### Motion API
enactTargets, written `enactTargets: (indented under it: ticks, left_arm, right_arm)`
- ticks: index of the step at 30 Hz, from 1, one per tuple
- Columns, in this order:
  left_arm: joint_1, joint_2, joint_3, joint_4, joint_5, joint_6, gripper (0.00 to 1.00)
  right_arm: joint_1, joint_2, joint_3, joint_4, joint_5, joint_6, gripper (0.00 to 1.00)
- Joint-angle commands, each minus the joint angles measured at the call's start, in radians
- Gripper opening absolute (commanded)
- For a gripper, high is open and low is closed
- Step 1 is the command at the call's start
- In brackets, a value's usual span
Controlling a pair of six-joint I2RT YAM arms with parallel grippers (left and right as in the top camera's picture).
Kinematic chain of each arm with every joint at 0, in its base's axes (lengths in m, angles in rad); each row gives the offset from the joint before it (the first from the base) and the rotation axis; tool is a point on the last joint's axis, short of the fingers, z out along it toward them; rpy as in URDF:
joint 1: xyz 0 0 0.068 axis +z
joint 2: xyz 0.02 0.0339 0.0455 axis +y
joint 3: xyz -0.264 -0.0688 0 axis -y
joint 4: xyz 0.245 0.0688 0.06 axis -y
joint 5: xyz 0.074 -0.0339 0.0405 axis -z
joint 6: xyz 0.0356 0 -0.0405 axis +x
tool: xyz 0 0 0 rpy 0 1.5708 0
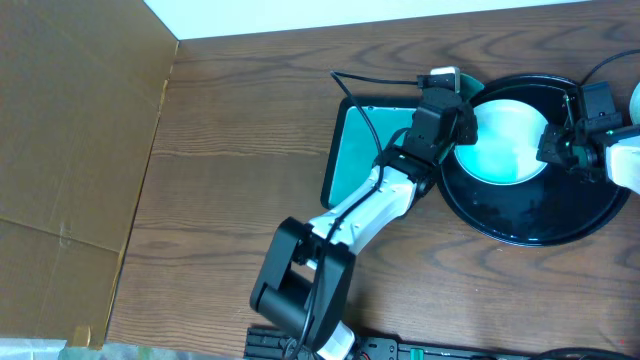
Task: Clean dirty plates on tray and stack at the side
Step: 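Return the left gripper with sponge to the water tray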
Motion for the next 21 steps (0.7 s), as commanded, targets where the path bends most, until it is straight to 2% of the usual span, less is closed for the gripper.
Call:
enactTargets:
  ticks: [1, 7, 12, 20, 21]
  left_arm:
    - [0.063, -0.05, -0.009, -0.09, 0.029, 0.01, 0.07]
    - [0.225, -0.085, -0.009, -0.283, -0.082, 0.01, 0.07]
    - [0.32, -0.05, -0.01, -0.399, -0.074, 0.01, 0.07]
    - [0.338, 0.057, -0.01, -0.41, -0.074, 0.01, 0.07]
    - [0.338, 0.077, -0.01, -0.41, -0.074, 0.01, 0.11]
  right_arm:
    - [0.008, 0.026, 0.001, -0.012, 0.014, -0.019, 0.01]
    - [0.008, 0.026, 0.001, -0.012, 0.014, -0.069, 0.01]
    - [0.008, 0.026, 0.001, 0.007, 0.014, -0.068, 0.01]
    - [0.008, 0.026, 0.001, 0.034, 0.014, -0.068, 0.01]
    - [0.008, 0.026, 0.001, 0.041, 0.014, -0.068, 0.01]
